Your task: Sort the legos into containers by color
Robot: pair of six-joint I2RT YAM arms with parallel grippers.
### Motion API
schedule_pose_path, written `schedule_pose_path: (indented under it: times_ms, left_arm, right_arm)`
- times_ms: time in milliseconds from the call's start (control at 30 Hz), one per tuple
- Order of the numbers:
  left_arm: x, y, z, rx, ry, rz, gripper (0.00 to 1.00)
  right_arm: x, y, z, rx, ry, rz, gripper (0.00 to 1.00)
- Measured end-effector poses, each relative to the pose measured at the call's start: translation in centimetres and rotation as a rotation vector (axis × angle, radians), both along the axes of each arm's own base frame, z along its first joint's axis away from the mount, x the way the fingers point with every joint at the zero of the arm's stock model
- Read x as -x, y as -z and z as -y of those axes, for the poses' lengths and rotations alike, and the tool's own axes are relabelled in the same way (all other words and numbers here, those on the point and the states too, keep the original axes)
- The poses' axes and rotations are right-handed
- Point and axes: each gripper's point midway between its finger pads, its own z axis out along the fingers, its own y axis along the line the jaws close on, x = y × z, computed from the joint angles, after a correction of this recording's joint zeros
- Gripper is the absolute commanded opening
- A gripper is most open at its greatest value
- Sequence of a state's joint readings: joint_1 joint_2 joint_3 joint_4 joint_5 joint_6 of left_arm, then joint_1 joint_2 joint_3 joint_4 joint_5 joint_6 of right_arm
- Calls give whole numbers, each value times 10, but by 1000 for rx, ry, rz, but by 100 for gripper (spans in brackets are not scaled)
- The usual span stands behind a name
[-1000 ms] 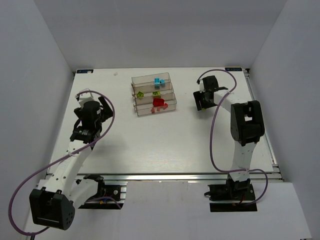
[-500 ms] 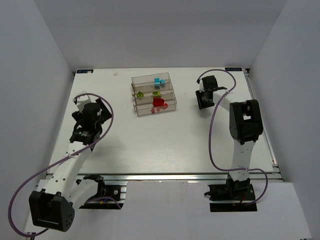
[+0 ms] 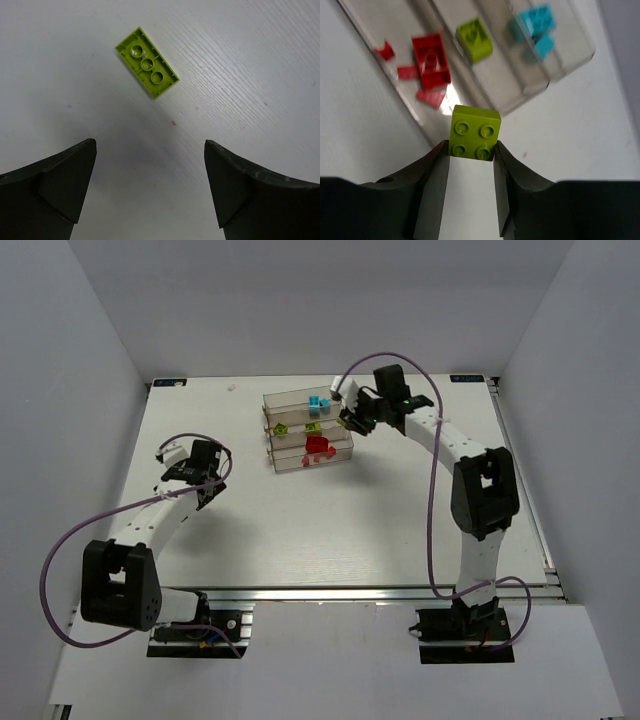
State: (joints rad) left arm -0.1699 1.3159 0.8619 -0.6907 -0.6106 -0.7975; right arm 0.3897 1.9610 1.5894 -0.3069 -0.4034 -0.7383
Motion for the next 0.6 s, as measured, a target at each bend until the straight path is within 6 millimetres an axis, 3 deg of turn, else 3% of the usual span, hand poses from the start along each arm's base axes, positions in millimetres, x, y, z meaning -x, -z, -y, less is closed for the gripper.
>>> schedule_pose_path:
  times_ms: [100,200,333,467,567,600]
  left_arm:
    - [4,3,-6,1,-35,-18,98]
    - [5,3,-12,-1,-57,-18,98]
    - [6,3,-19,-3,-80,-21,98]
    - [6,3,-23,-4,-89,-16,98]
    - [4,2,-24,1,-92,-11,98]
    - [4,2,-24,3,-91,-11,98]
  right_arm:
    - [-24,-33,-46,-14,-98,132,0]
    - [-56,-46,-85,-32,-106,212,0]
    - [-80,-21,-107,-21,-59,208,0]
    - [-74,25,-100,32,-21,123,0]
    - [-70,38,-95,50,-9,94,3]
    - [-70,38,-95,50,-6,93,9]
